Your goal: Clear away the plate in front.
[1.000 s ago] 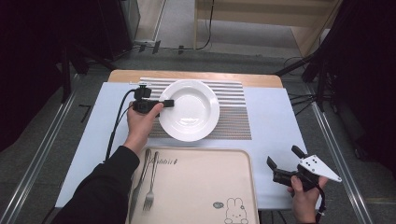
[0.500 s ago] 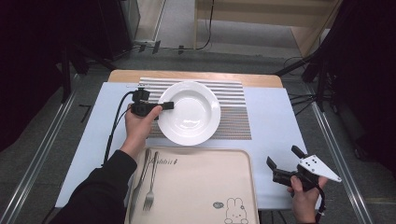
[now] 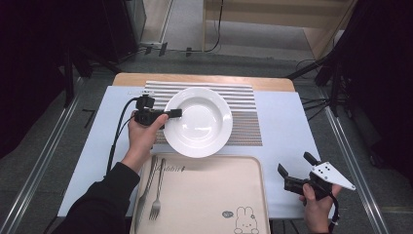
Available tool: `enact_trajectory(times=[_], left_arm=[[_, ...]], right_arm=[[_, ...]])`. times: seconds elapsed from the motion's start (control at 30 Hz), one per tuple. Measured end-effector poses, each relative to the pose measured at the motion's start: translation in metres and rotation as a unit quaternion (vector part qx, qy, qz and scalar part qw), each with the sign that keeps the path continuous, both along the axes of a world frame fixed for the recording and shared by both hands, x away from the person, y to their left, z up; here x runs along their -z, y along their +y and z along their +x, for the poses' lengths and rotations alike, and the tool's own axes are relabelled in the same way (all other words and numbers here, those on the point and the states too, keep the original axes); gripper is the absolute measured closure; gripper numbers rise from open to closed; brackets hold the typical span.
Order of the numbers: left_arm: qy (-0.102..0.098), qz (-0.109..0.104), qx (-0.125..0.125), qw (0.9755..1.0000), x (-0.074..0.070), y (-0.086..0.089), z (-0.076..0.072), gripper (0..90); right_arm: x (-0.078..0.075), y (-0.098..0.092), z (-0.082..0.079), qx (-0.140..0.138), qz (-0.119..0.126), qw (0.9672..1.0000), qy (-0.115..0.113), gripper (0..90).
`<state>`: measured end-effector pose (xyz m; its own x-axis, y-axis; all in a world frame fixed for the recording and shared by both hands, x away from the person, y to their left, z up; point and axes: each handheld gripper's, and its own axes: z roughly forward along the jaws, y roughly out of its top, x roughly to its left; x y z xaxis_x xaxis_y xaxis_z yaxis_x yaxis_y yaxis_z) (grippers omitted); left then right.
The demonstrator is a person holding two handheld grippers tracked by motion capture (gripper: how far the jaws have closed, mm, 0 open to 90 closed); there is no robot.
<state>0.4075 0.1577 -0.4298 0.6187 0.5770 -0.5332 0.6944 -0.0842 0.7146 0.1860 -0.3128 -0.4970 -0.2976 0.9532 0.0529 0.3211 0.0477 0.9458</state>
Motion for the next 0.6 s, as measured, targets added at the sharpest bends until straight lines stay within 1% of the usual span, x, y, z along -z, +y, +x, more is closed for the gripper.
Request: enact_trajectory(times=[0.13, 0.23, 0.4, 0.6], left_arm=[[-0.003, -0.002, 0.008, 1.0000, -0.003, -0.001, -0.007, 81.7], [-0.004, -0.007, 0.009, 0.9999, -0.004, -0.001, -0.013, 81.6], [-0.005, -0.010, 0.018, 0.9998, -0.005, 0.001, -0.021, 81.6], [-0.005, -0.015, 0.021, 0.9996, -0.006, 0.004, -0.031, 81.6]], right_arm=[[0.000, 0.000, 0.000, 0.000, -0.001, 1.0000, 0.000, 0.0], [0.000, 0.001, 0.000, -0.001, -0.001, 1.0000, 0.000, 0.0], [0.000, 0.001, 0.000, -0.001, -0.001, 1.0000, -0.001, 0.0], [0.000, 0.001, 0.000, -0.001, -0.001, 1.0000, -0.001, 0.0]])
